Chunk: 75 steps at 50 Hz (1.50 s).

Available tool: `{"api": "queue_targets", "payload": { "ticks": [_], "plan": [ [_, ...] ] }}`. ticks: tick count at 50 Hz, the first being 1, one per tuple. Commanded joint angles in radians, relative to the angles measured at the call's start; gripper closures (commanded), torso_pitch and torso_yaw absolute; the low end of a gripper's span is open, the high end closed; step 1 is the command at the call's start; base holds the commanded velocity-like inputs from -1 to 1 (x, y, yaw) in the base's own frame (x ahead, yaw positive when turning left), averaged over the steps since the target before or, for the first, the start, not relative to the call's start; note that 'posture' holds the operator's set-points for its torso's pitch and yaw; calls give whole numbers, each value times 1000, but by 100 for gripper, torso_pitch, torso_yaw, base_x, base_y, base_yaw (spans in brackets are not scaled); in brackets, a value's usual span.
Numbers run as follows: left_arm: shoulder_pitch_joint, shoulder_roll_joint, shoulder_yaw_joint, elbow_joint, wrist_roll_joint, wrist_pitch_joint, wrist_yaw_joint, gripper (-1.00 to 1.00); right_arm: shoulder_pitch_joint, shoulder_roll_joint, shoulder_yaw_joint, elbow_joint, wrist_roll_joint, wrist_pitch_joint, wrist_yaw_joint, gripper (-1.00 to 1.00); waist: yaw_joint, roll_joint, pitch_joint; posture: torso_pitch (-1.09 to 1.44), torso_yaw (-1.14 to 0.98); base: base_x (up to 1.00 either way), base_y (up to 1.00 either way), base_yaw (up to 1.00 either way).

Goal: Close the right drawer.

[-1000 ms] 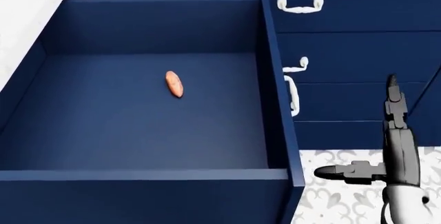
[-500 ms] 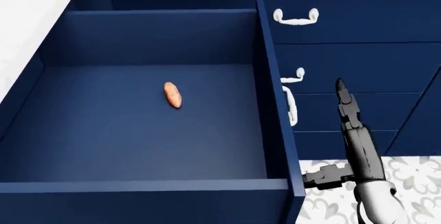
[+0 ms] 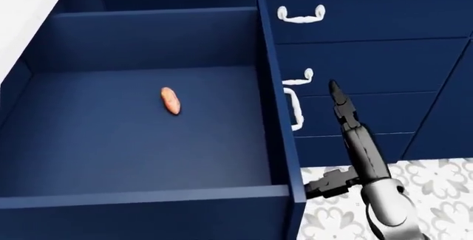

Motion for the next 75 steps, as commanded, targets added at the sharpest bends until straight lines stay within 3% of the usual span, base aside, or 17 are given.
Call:
{"api": "queue_targets", "payload": {
  "ticks": [1,49,75],
  "plan": [
    [-7,8,16,-30,-2,-22,2,-100,-42,14,10,-40,-6,-42,10,-100,5,-2,-20,0,0,0,0,0],
    [2,29,10,-30,-9,-34,21,-100,-191,113,63,24,-150,9,16,-100,-1,7,-20,0,0,0,0,0],
    [1,44,14,-30,-21,-35,34,-100,-219,156,79,40,-186,11,18,-100,-1,10,-16,0,0,0,0,0]
  ]
}}
